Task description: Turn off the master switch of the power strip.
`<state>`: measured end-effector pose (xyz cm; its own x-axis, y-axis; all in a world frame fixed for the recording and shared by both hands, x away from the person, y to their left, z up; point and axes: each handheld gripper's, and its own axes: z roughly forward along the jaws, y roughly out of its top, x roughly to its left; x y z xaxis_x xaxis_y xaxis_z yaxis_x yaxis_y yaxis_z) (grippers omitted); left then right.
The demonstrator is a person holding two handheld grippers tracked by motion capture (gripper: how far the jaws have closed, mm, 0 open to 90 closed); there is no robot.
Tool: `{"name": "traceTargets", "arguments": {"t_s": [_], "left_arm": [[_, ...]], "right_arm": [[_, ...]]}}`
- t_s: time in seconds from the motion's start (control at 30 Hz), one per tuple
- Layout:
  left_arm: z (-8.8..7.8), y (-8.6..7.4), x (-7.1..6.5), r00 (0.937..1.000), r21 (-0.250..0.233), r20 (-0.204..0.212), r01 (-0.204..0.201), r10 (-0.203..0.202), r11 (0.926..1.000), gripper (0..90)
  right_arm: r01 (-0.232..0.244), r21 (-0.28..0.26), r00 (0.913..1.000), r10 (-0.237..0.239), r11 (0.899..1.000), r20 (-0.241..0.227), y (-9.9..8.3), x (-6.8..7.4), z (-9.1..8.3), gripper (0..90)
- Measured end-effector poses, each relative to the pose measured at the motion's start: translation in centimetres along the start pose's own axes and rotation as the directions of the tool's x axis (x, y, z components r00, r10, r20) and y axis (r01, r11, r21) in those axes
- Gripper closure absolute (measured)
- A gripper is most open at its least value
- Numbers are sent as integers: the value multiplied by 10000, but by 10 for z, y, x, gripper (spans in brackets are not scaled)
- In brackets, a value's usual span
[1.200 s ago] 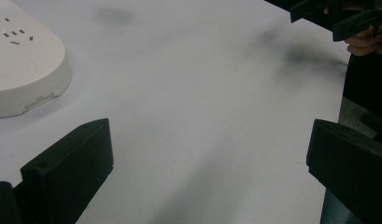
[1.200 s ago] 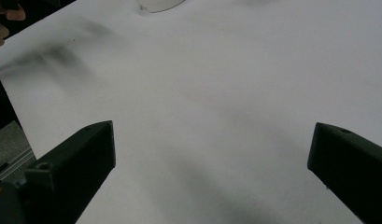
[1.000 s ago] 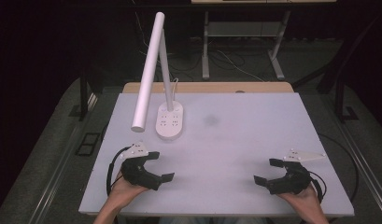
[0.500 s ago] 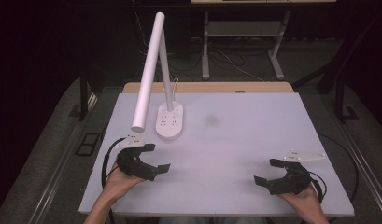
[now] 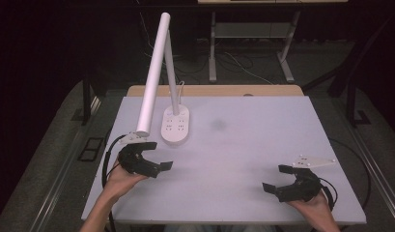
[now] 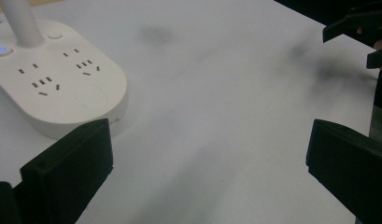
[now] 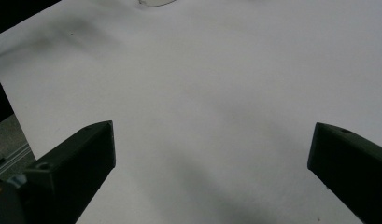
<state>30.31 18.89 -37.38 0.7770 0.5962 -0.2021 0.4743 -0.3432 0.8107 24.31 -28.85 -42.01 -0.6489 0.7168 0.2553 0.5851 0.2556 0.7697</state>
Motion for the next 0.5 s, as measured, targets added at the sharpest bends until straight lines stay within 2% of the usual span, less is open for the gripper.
{"name": "traceTargets", "arguments": {"t_s": [0.5], "left_arm": [[2, 16, 17, 9995, 164, -317, 77, -72, 9998, 0]], "right_arm": [[34, 41, 10000, -34, 10000, -21, 0, 0, 0, 2]]}}
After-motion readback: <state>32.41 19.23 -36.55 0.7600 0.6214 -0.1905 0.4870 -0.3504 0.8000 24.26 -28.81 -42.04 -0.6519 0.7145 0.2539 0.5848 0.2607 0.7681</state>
